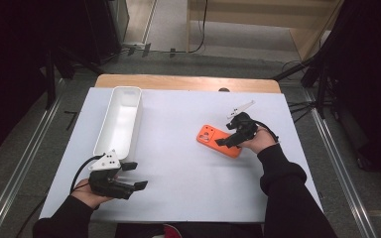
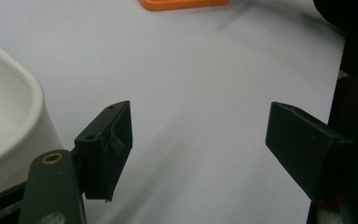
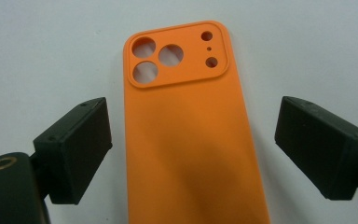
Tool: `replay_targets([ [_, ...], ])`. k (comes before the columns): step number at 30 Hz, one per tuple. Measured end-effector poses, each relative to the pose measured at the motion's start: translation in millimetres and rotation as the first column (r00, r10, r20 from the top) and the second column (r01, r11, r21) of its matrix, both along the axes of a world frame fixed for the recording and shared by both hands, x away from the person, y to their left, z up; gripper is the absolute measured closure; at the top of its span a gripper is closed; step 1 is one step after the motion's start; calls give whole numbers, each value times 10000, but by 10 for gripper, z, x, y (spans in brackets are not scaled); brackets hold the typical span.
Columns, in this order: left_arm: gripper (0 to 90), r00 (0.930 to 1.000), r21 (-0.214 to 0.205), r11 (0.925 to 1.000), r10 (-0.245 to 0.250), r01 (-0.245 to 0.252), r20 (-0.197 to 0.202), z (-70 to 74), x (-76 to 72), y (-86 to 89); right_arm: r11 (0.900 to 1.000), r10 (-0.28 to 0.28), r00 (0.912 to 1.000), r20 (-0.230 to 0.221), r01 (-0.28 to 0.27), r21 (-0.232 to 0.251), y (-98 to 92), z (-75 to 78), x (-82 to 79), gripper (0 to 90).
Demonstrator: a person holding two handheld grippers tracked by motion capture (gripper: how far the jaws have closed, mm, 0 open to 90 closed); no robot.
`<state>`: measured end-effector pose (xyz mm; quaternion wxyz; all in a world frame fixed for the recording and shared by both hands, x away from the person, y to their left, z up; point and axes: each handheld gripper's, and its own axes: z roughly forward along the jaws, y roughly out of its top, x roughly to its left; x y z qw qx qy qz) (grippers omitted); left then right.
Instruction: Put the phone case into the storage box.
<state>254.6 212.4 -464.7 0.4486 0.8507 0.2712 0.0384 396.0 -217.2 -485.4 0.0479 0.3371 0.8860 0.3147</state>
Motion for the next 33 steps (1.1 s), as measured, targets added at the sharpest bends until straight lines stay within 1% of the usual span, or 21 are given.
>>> replay_targets([
  [2,235,10000,0,10000,-1,1,-2,0,0,0,10000,-7,10000,-1,7,-39,2,-2,-2,98],
  [4,235,10000,0,10000,0,0,1,1,0,1,9998,89,10000,34,-88,-203,2,-18,-2,98],
  [5,235,10000,-8,10000,9,-9,-5,1,-1,1,9997,24,10000,-66,-25,-243,9,-21,-11,98],
  [6,235,10000,-8,10000,9,-9,-5,1,-1,1,9997,24,10000,-66,-25,-243,9,-21,-11,98],
  [7,235,10000,-4,10000,20,-20,7,1,-1,2,9993,90,10000,-19,-91,-365,9,-32,-9,98],
  [12,235,10000,-6,10000,25,-25,9,0,-1,1,9984,166,9998,-86,-171,-538,24,-50,-16,98],
  [17,235,10000,-1,10000,26,-26,10,1,-1,1,9956,306,9994,-128,-317,-882,35,-73,-21,97],
  [24,235,10000,-2,10000,29,-29,10,0,-1,2,9930,440,9987,-241,-464,-1085,47,-102,-27,98],
  [25,235,10000,0,10000,40,-40,2,1,-2,2,9908,500,9984,-269,-530,-1245,51,-115,-31,98],
  [26,235,10000,0,10000,40,-40,2,1,-2,2,9908,500,9984,-269,-530,-1245,51,-115,-31,98],
  [27,235,10000,-1,10000,32,-32,8,1,-1,3,9879,598,9978,-271,-631,-1413,54,-129,-31,98],
  [29,235,10000,-2,10000,31,-31,10,0,-1,2,9862,611,9976,-331,-655,-1519,66,-144,-39,98],
  [30,235,10000,-2,10000,27,-27,7,1,-1,2,9834,731,9970,-245,-762,-1649,64,-154,-34,98],
  [33,235,10000,2,10000,30,-30,9,1,-1,2,9819,728,9968,-324,-773,-1730,76,-166,-42,98],
])
